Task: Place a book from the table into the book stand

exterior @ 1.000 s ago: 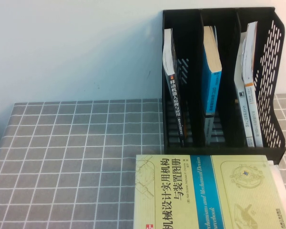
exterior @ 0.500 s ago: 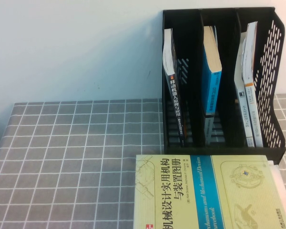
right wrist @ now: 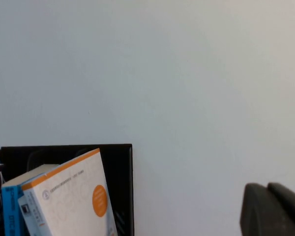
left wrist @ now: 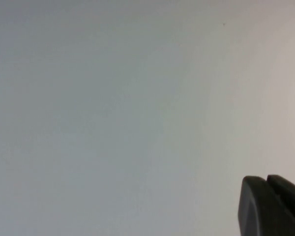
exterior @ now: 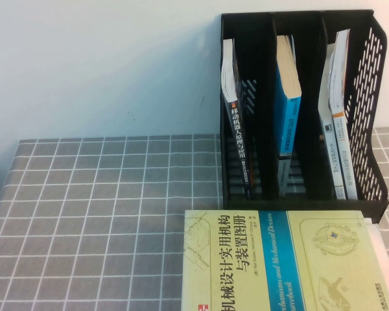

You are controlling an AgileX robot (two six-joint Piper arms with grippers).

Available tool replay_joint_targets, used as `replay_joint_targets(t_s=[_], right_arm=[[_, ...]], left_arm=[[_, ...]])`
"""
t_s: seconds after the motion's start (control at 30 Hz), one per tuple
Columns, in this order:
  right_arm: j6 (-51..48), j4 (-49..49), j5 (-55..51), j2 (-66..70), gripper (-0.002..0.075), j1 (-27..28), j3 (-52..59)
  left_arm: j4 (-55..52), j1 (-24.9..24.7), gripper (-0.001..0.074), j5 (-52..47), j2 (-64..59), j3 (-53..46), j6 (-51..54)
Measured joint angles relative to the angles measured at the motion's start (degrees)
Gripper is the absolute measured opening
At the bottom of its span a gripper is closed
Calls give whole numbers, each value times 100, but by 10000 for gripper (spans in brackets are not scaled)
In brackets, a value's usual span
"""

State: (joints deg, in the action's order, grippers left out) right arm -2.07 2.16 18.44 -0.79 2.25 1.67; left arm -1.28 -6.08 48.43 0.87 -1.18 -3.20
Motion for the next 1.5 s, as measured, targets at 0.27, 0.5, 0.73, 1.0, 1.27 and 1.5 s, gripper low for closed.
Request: replay_joint_targets(t_s=[0.27, 0.5, 0.73, 1.0, 1.27, 1.5], right_arm=[[-357, 9, -2712, 82, -3, 0, -1309], [-413, 351, -5360, 1414, -3, 0, -2607], [-1347, 1592, -6365, 3501, -3, 0, -3031], [-2606, 2608, -5637, 5786, -3, 0, -3079], [-4034, 3865, -5335, 7061, -3, -10, -3092], [-4574, 4501, -5072, 7608, -3, -10, -3104]], left_arm=[[1064, 0, -3, -3220, 0, 1253, 121], [1585, 0, -3, -6454, -1096, 2687, 214], [4260, 0, -3, -7955, -2874, 2742, 985], [7633, 0, -3, -8764, -4916, 2742, 4093], [9232, 0, -3, -8824, -6416, 2754, 5134], [9447, 0, 39, -9901, -7542, 2787, 5984]])
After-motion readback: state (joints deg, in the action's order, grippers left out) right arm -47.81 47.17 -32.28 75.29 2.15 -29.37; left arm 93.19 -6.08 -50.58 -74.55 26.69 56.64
